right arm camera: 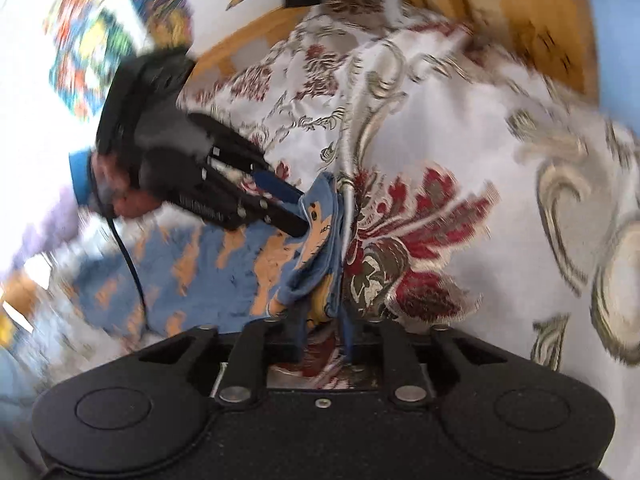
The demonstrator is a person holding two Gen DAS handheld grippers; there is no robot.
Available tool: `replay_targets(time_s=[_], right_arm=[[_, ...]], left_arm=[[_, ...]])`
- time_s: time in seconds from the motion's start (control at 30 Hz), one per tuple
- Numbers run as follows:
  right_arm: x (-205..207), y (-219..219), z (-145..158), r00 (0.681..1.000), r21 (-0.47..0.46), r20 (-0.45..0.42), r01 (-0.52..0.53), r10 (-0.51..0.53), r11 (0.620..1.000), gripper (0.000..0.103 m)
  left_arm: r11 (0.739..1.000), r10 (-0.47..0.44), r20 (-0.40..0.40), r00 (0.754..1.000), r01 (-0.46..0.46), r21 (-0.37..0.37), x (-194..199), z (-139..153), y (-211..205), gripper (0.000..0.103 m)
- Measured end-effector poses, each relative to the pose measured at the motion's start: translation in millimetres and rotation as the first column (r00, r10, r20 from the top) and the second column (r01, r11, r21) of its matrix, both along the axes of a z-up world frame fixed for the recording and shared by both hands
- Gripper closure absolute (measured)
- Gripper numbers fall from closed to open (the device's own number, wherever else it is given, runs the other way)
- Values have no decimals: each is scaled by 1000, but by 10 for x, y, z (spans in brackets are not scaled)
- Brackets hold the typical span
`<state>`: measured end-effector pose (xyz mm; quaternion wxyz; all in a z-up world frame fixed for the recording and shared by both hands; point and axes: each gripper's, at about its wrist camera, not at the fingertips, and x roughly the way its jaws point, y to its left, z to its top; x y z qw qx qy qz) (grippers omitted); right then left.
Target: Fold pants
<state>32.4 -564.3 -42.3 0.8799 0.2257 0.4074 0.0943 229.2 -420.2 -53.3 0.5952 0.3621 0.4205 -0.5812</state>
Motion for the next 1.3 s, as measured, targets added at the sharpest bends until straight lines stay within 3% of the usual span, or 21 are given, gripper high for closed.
replay_targets(time_s=[0.27, 0.33, 0.4, 0.43, 0.53, 0.7, 0.8, 0.9, 1.03, 1.2, 1.3], right_arm=[[87, -209, -42, 997, 272, -38, 73, -65, 959, 46], [129, -174, -31, 995, 233, -67, 85, -72, 969, 51], [149, -87, -15, 991, 122, -107, 94, -81, 988, 69], [159, -48, -18, 989, 78, -118, 100, -90, 992, 72], [148, -31, -39, 980, 60, -133, 154, -145, 986, 86], [5, 73, 17, 983, 22, -64, 176, -174, 984, 90], [-28, 236, 116, 988, -65, -13, 150, -151, 987, 90], [-43, 497, 239, 994, -206, 44, 107, -99, 973, 90], [-61, 869, 380, 994, -404, 111, 39, 7, 914, 90], [-109, 1365, 386, 974, -638, 128, -62, 184, 767, 90], [-140, 1543, 335, 961, -719, 109, -101, 254, 688, 90]], left_arm=[[1000, 14, -11, 1000, -14, -8, -21, -1, -102, 67], [1000, 10, -9, 1000, -10, 3, -14, -15, -176, 67], [1000, 6, 2, 1000, -6, 22, -28, -44, -231, 67], [1000, 5, 7, 1000, -5, 28, -35, -68, -252, 67], [999, -7, 34, 999, 5, 38, -87, -83, -315, 67], [999, 18, 55, 998, -20, 34, -191, -36, -351, 62], [997, 68, 51, 996, -70, 25, -181, 48, -251, 45], [987, 149, 35, 988, -151, 49, -143, 189, -192, 45], [963, 261, -66, 963, -256, 84, -72, 430, -140, 45], [937, 341, -197, 919, -314, 153, -110, 604, -206, 45], [926, 357, -193, 914, -317, 206, -277, 559, -414, 45]])
